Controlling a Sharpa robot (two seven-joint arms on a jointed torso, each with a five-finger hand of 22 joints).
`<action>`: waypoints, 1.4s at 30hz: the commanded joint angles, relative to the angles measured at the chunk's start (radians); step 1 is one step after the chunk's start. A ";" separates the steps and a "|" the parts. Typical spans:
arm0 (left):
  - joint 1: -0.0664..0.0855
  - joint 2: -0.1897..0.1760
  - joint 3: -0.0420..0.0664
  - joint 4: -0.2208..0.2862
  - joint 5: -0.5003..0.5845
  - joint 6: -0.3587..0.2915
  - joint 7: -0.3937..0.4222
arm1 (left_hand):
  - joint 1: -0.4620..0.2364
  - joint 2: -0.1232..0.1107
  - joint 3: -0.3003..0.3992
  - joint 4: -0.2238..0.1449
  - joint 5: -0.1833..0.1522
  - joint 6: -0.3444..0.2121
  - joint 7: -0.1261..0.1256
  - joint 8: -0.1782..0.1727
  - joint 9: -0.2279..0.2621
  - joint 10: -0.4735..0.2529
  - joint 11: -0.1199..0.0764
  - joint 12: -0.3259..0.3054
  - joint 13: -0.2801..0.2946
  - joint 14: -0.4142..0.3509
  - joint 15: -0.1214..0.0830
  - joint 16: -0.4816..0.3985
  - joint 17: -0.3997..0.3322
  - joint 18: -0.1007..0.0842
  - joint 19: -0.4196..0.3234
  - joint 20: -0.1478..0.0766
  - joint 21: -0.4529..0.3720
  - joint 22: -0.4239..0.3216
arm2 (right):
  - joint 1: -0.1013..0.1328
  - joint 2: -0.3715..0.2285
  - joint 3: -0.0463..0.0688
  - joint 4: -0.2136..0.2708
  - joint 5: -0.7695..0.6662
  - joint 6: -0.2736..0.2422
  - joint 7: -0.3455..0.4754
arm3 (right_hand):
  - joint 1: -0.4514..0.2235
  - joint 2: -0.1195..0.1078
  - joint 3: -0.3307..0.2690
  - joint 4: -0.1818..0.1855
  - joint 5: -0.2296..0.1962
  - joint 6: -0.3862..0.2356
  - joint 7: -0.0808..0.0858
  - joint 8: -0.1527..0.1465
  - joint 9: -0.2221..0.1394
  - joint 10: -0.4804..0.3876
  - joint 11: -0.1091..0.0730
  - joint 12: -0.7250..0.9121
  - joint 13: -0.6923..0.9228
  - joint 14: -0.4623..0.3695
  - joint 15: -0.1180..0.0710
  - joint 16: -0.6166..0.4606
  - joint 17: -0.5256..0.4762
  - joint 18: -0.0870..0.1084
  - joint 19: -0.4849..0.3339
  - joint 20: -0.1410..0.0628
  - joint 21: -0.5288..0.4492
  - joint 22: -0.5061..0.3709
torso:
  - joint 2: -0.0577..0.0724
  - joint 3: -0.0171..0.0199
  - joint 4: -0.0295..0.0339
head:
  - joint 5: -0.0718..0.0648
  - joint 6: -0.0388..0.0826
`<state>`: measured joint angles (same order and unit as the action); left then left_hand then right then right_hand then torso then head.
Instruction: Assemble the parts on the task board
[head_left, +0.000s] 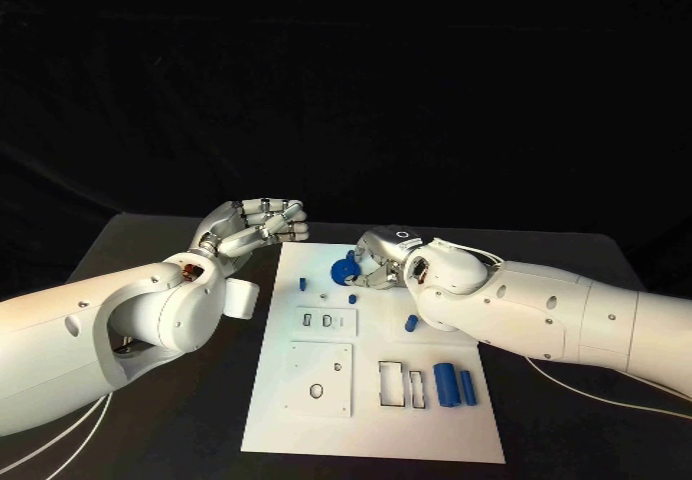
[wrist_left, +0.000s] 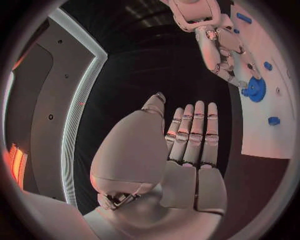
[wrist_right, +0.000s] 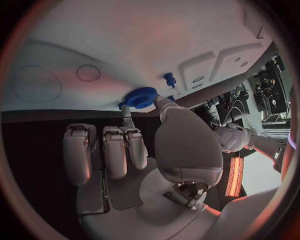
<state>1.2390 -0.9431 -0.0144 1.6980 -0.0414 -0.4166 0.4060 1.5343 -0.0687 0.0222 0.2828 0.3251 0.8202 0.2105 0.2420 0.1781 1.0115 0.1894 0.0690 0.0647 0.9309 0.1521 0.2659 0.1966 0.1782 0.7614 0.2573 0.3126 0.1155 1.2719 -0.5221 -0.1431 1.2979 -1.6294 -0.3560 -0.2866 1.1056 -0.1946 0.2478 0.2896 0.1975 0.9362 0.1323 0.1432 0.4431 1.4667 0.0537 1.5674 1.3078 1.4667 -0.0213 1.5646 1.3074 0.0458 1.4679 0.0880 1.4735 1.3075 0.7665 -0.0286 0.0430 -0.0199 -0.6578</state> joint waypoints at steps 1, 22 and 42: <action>0.002 0.000 0.001 0.002 0.001 0.012 0.004 | -0.006 -0.004 -0.005 -0.001 -0.005 -0.006 0.015 -0.007 -0.001 -0.006 0.001 -0.006 0.000 -0.005 0.000 -0.004 0.001 0.003 0.006 0.003 -0.005 -0.001 | -0.001 -0.031 0.000 0.033 -0.007 -0.082 0.009 | 0.018 -0.001 0.008 0.000 0.005 0.006 -0.005 0.005 -0.001 0.104 -0.005 0.003 0.263 0.104 -0.001 0.006 0.263 -0.018 0.046 -0.002 0.006 0.194 | 0.000 0.0007 0.0000 | 0.000 0.003; 0.001 0.004 0.001 -0.016 0.001 0.022 0.006 | -0.006 -0.005 -0.006 -0.002 -0.006 -0.006 0.016 -0.006 0.000 -0.007 0.001 -0.005 0.001 -0.006 0.001 -0.006 0.002 0.002 0.004 0.004 -0.007 -0.003 | 0.043 -0.425 0.000 0.154 0.500 -0.013 0.319 | 0.320 -0.050 0.060 -0.135 0.024 -0.024 0.004 -0.009 -0.026 0.069 0.001 -0.043 0.219 0.096 0.008 -0.002 0.227 0.002 -0.002 0.006 -0.074 0.147 | -0.009 0.0095 -0.0207 | -0.018 0.018; 0.001 0.018 0.000 -0.037 0.001 0.027 0.010 | -0.006 -0.005 -0.007 -0.001 -0.007 -0.005 0.015 -0.005 0.000 -0.006 0.001 -0.004 0.001 -0.007 0.001 -0.007 0.002 0.002 0.002 0.004 -0.009 -0.004 | 0.009 -0.431 -0.003 0.074 0.493 0.015 0.332 | 0.314 -0.053 0.068 -0.138 0.039 -0.018 -0.004 -0.006 -0.030 0.074 -0.007 -0.037 0.225 0.098 0.001 0.000 0.236 0.001 0.003 0.001 -0.068 0.152 | -0.010 0.0158 -0.0185 | -0.019 0.013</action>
<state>1.2388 -0.9277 -0.0149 1.6602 -0.0414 -0.4083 0.4059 1.5343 -0.0687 0.0222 0.2828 0.3215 0.8203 0.2105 0.2371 0.1780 1.0116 0.1893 0.0690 0.0646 0.9310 0.1520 0.2620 0.1980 0.1782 0.7614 0.2573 0.3088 0.1125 1.2821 -0.9565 -0.1456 1.3746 -1.1433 -0.3651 0.0340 1.4216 -0.2449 0.3136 0.1516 0.2323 0.9179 0.1359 0.1369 0.4143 1.4667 0.0536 1.5286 1.3075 1.4667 -0.0214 1.5646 1.3074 0.0457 1.4679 0.0879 1.4036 1.3077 0.7559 -0.0119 0.0246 -0.0397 -0.6444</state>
